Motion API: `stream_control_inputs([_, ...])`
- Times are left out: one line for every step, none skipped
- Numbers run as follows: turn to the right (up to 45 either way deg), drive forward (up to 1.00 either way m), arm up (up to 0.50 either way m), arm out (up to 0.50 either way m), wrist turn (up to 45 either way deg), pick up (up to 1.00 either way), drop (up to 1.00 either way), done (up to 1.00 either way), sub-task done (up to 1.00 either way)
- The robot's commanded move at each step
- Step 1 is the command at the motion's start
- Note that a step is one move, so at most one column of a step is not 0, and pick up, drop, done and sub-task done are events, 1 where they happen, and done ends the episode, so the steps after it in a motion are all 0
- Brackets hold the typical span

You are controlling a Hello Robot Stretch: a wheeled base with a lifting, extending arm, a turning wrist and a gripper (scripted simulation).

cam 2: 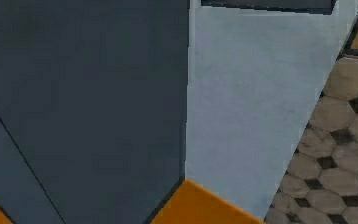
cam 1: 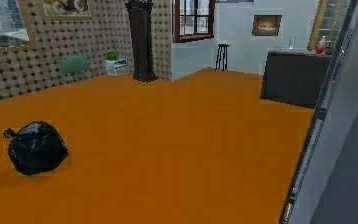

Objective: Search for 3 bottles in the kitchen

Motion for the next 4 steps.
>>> stream_control_inputs([0.0, 1.00, 0.00, 0.00, 0.0, 0.00, 0.00, 0.00, 0.00])
stream_control_inputs([0.0, 0.10, 0.00, 0.00, 0.0, 0.00, 0.00, 0.00, 0.00])
stream_control_inputs([33.0, 0.00, 0.00, 0.00, 0.0, 0.00, 0.00, 0.00, 0.00])
stream_control_inputs([0.0, 0.65, 0.00, 0.00, 0.0, 0.00, 0.00, 0.00, 0.00])
